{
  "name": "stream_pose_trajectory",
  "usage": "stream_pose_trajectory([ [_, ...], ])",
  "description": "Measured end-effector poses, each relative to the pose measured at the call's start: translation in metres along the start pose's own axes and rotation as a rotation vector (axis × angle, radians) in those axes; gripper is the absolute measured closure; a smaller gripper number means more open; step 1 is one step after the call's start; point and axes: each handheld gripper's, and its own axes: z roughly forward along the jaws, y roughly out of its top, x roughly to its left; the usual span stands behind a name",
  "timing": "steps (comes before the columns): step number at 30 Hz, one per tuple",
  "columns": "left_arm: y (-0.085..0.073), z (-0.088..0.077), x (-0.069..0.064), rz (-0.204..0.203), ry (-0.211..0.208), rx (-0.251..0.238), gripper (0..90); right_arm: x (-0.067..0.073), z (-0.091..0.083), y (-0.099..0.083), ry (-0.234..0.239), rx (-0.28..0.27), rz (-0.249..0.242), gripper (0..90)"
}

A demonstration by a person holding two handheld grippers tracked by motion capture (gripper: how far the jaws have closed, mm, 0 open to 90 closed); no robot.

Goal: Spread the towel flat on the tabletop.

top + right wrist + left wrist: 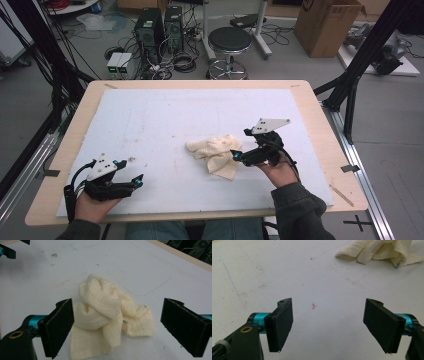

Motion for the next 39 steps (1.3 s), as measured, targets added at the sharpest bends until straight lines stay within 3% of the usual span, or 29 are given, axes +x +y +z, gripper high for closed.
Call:
stream_pose_trajectory([
  [4,0.000,0.000,0.000,-0.002,0.002,-0.001,24.5,0.002,0.016,0.002,0.029,0.031,-0.024,15.8],
  [7,0.000,0.000,0.000,0.000,-0.002,0.000,24.5,0.002,0.027,0.003,0.058,0.045,-0.004,17.8],
  [15,0.000,-0.001,0.000,-0.002,-0.002,-0.001,24.5,0.003,0.050,0.002,0.102,0.092,-0.011,27.9],
  [22,0.000,0.000,0.000,-0.001,-0.004,-0.001,24.5,0.002,0.074,-0.002,0.103,0.163,-0.026,43.1],
  [27,0.000,0.000,0.001,-0.002,-0.002,0.000,24.5,-0.001,0.081,-0.004,0.094,0.177,-0.010,48.0],
  [31,0.000,0.000,0.000,-0.001,-0.003,0.000,24.6,-0.002,0.089,-0.007,0.089,0.223,0.006,52.1],
  [34,0.000,0.001,0.000,0.001,-0.007,0.000,24.6,-0.003,0.091,-0.008,0.086,0.235,-0.005,54.0],
  [36,0.000,0.001,0.000,0.005,-0.005,0.005,24.6,-0.005,0.096,-0.011,0.094,0.242,0.042,57.8],
  [39,0.000,0.001,0.000,0.003,-0.003,0.002,24.6,-0.006,0.097,-0.012,0.090,0.233,0.060,60.1],
])
